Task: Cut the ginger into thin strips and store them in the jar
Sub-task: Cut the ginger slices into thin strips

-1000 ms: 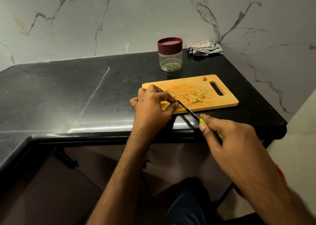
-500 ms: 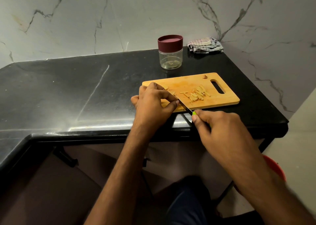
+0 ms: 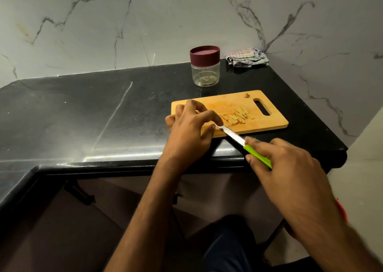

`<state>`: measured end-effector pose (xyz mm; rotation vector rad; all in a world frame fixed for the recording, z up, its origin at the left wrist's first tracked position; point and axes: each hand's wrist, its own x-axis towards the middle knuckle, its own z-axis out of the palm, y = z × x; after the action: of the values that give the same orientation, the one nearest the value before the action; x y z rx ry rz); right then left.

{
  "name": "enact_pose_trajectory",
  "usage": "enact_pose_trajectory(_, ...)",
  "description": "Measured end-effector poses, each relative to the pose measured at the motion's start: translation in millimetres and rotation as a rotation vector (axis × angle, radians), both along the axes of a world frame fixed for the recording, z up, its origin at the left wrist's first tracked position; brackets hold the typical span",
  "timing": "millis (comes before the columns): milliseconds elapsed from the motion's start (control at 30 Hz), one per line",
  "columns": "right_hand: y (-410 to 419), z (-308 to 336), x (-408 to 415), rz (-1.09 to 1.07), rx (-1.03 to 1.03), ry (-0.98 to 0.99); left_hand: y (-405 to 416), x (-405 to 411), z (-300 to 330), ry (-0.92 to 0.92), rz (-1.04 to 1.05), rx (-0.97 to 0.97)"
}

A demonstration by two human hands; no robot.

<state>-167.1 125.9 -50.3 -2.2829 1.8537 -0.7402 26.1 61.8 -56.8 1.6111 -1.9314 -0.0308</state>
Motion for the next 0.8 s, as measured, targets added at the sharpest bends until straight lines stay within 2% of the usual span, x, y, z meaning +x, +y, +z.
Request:
enact_pose_trajectory(267, -0.8, 0.2, -1.2, 0.022, 0.0, -0.02, -1.9, -1.6, 0.0, -0.107, -0.003, 0.042)
enact_pose_trajectory(500, -2.5, -2.7, -3.5, 0.071, -0.091, -0.149, -1.1, 2.7, -2.5, 0.11, 0.151, -0.006)
enact_pose_trajectory(800, 0.7, -6.7, 5.0, 0.135, -0.098, -0.191, -0.7, 2.7, -0.4, 0.138, 0.16, 0.018)
